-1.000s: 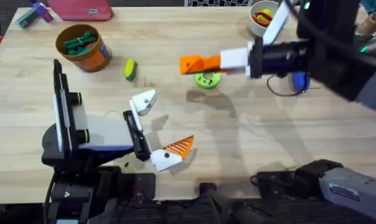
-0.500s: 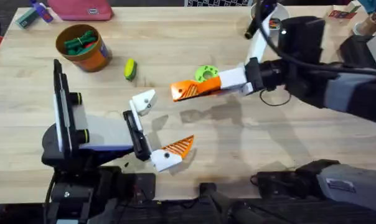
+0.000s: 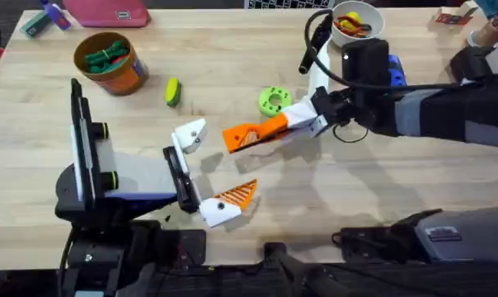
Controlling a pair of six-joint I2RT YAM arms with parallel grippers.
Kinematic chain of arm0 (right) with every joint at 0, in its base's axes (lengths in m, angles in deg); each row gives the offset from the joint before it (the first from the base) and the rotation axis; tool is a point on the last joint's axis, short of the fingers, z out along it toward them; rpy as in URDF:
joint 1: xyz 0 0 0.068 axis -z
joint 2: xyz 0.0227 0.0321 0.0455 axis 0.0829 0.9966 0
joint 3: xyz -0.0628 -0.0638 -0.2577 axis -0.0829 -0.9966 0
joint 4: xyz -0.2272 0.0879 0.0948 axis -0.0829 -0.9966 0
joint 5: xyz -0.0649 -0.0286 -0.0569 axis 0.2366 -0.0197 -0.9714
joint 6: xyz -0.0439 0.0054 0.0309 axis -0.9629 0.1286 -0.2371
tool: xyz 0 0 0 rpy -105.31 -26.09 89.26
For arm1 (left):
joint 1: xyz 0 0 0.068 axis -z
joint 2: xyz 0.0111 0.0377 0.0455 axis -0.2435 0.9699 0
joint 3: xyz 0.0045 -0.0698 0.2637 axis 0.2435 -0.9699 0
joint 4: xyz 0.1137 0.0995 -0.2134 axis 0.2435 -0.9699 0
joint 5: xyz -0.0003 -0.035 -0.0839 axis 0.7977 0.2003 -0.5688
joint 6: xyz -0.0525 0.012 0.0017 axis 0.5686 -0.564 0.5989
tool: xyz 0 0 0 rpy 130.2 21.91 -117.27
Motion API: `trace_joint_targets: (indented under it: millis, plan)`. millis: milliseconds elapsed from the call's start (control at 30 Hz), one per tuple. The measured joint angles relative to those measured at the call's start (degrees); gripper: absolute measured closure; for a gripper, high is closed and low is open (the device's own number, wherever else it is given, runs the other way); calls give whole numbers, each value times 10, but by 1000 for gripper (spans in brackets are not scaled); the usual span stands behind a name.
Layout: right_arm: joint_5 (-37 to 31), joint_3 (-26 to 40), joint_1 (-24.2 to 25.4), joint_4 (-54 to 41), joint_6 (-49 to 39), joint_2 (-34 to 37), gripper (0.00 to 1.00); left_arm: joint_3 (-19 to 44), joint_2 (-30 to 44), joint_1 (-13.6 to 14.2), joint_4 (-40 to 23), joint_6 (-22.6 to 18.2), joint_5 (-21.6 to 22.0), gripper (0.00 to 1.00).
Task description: Pick up the gripper from the table and insert it into the empty holder that is missing its gripper. Then pick up a screw, insert it into the mounting hole, and use the screwdriver to tighten it. Finally, clean up the table by picking up the vegetable and placing it into the bucket.
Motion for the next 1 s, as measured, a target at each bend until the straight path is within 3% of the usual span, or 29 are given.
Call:
trace_joint_targets:
  millis: [733, 1000]
  plan:
    - [-63, 47, -67, -1, 60, 0, 992, 0, 0, 0, 0, 0, 0, 15]
    - [-66, 52, -77, -1, 68, 40, 992, 0, 0, 0, 0, 2, 2, 15]
